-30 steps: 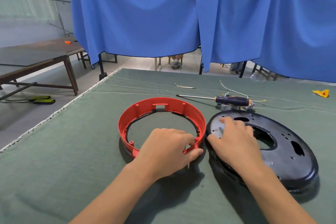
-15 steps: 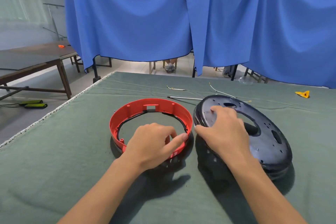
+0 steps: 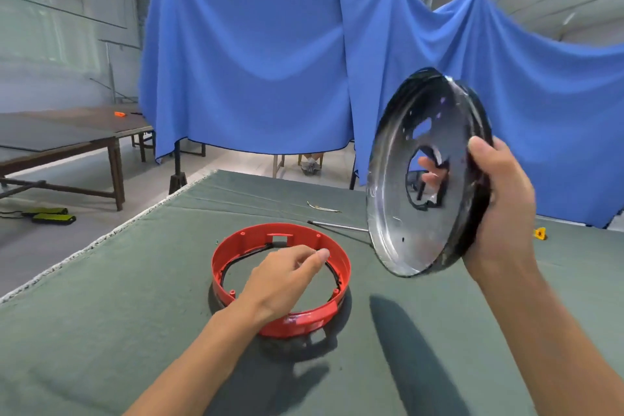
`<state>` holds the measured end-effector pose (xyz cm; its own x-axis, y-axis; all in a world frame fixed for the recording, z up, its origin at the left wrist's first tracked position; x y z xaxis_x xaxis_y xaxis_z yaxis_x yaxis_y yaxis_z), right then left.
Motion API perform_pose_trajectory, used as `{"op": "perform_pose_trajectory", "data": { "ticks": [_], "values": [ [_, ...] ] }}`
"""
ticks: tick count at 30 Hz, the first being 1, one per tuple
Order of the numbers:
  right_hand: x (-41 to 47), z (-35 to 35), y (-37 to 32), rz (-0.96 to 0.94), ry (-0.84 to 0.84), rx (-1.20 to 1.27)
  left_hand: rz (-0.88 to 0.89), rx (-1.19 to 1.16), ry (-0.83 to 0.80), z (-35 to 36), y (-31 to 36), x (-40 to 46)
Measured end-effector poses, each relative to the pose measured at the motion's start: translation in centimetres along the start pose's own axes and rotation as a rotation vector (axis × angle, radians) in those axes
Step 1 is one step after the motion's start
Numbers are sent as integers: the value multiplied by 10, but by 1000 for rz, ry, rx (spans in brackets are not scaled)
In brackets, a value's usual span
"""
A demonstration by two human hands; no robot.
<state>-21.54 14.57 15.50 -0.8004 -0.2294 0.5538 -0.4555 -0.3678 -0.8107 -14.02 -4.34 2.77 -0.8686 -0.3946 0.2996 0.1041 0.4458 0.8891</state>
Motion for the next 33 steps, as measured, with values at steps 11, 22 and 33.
{"op": "perform_pose_trajectory", "data": {
  "ticks": [11,22,33],
  "values": [
    [3,-7,80,396,96,388,-234,-734,353,1,17,21],
    [2,-25,171,537,181,-438,-44,-343,485,-37,-21,26],
    [-10,-40,176,636,401,-387,-656,588,490,-90,-70,3]
  ]
}}
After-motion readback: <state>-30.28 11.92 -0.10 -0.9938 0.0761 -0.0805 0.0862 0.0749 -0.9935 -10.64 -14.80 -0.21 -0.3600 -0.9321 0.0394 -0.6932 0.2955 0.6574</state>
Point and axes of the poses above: each hand's wrist, its own x-axis towards the middle knuckle, its own z-axis out of the palm, y = z × x, the point moved 1 cm from there along x, towards the middle knuckle, and after that the axes turned 12 degrees about -x, right-handed, at the moved point
